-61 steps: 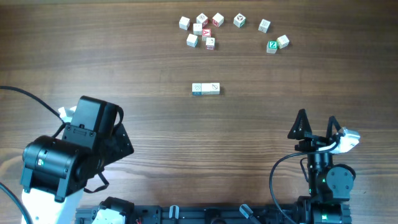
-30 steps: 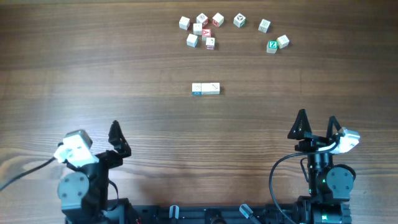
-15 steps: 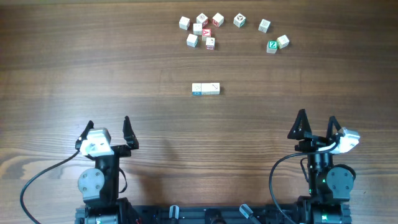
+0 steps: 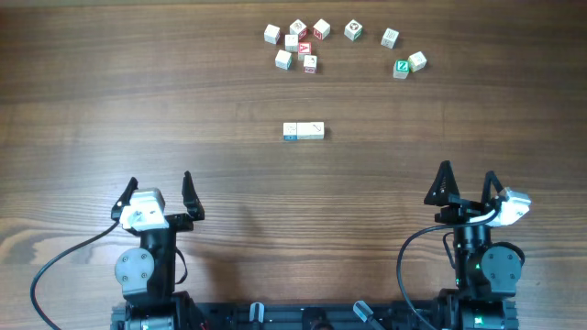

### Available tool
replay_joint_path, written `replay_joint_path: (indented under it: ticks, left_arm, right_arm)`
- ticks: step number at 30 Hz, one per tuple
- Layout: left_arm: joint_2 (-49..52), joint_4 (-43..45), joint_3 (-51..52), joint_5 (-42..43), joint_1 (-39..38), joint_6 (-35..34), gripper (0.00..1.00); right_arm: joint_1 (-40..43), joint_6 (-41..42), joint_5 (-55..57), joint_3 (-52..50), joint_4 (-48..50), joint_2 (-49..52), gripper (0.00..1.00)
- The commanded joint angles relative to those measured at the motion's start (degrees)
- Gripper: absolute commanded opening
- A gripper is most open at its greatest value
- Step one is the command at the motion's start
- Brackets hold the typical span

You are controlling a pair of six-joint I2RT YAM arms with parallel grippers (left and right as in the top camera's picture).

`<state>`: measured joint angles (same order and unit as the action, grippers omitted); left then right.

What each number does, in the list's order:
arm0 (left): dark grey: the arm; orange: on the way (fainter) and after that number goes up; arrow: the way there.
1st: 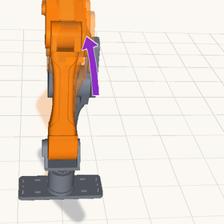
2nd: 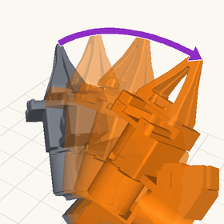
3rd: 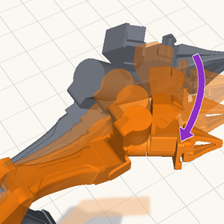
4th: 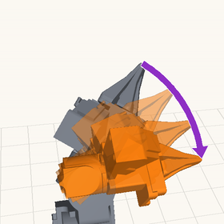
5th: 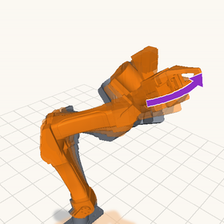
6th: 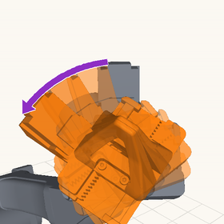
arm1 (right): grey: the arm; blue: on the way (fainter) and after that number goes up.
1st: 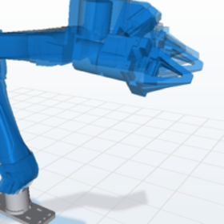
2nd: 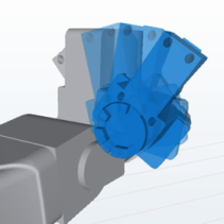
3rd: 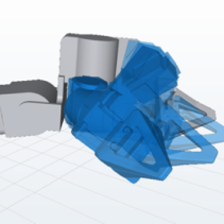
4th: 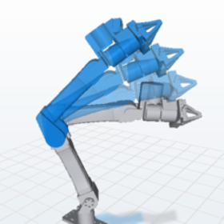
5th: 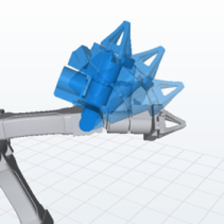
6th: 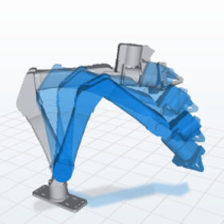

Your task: Form a horizontal line

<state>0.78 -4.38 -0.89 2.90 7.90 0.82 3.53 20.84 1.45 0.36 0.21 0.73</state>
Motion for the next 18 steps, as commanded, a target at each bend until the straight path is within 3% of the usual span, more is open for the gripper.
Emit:
replay_joint_path:
  ticks: [1, 7, 18]
  left_arm:
    - [-0.61, 0.13, 0.55, -0.57, 0.11, 0.9, 1.0]
    - [-0.61, 0.11, 0.55, -0.57, 0.11, 0.9, 1.0]
    - [-0.61, 0.13, 0.55, -0.57, 0.11, 0.9, 1.0]
  right_arm:
    - [0.17, -6.51, 0.15, -0.07, 0.28, -0.55, 1.0]
    - [-4.22, -25.18, -4.79, -0.07, -0.35, -0.55, 0.99]
    - [-4.17, -25.31, -4.76, -0.07, -0.2, -0.52, 1.0]
